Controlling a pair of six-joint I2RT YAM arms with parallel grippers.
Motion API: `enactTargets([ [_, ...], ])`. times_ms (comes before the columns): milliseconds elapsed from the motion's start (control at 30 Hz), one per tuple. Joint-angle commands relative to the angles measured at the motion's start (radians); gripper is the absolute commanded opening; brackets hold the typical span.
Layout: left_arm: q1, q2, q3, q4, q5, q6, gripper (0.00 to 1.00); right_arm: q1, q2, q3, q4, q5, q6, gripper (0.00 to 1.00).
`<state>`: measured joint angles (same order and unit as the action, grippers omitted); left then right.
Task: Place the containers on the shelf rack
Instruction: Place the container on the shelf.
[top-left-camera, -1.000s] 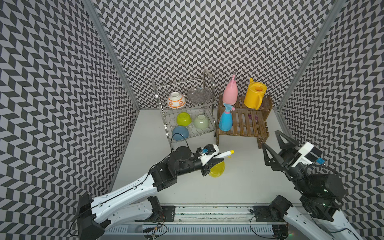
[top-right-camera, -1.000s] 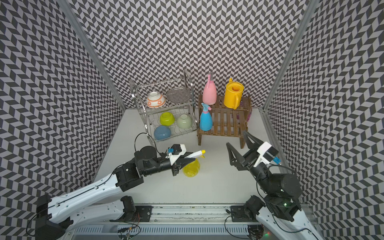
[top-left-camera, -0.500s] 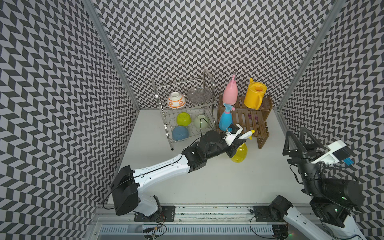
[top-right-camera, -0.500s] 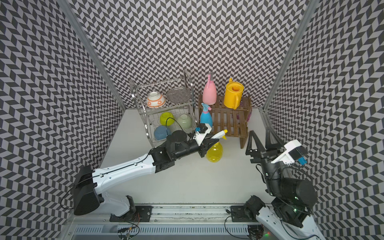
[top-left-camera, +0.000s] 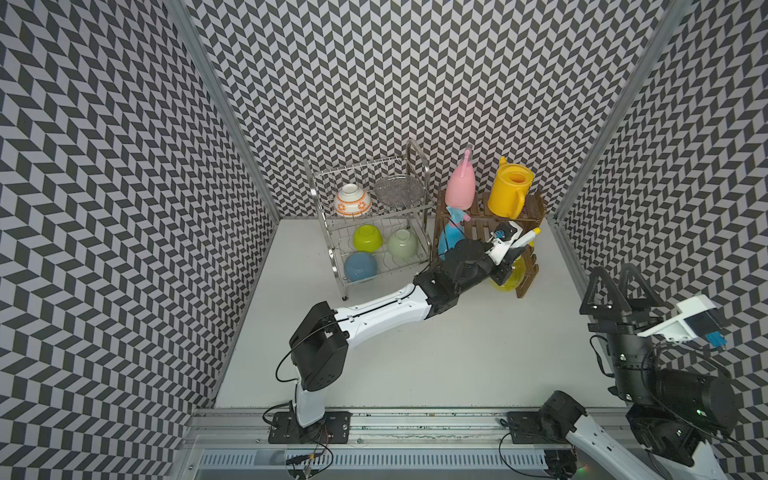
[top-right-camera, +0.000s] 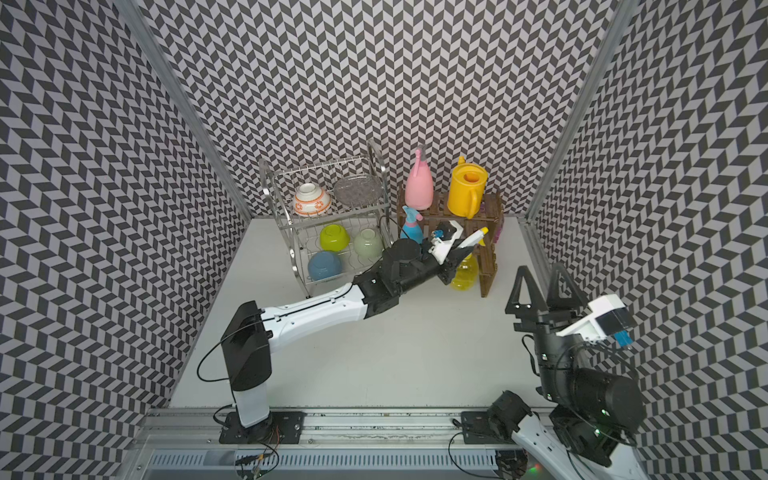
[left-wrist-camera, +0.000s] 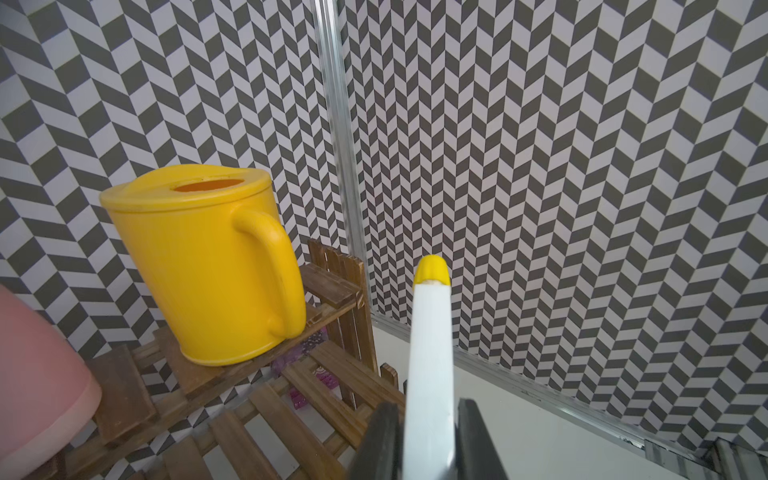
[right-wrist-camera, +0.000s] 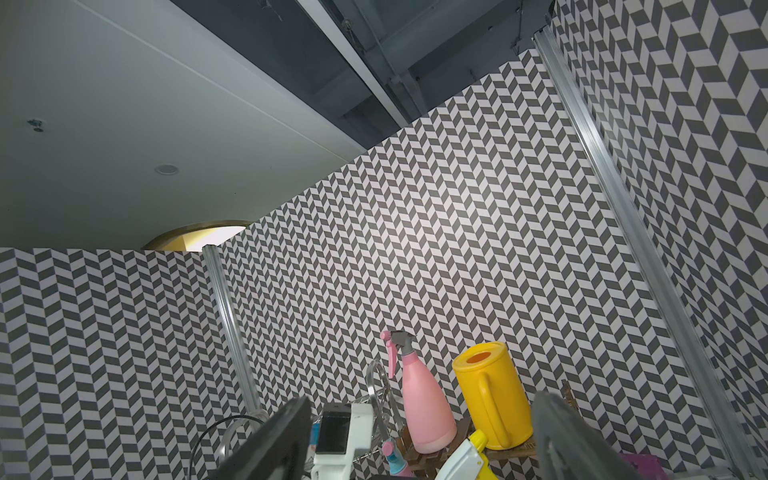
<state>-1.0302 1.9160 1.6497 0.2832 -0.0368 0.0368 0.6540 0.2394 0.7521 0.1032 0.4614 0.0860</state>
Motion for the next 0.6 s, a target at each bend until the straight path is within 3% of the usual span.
enactTargets([
  [0, 0.015, 0.039, 0.085, 0.038, -0.001, 0.045, 0.0, 0.001, -0.022, -0.005, 0.008, 0.022, -0.02, 0.86],
  [267, 0.1, 0.147, 0.231, -0.029, 0.244, 0.072, 0.0, 0.001, -0.042, -0.012, 0.005, 0.029, -0.032, 0.86],
  [400, 0.13, 0.205, 0.35, -0.13, 0.28, 0.074, 0.0, 0.001, -0.041, -0.014, 0.006, 0.028, -0.036, 0.87],
  [567, 0.147, 0.23, 0.376, -0.133, 0.275, 0.081, 0.0, 0.001, -0.042, -0.014, 0.002, 0.028, -0.036, 0.87],
])
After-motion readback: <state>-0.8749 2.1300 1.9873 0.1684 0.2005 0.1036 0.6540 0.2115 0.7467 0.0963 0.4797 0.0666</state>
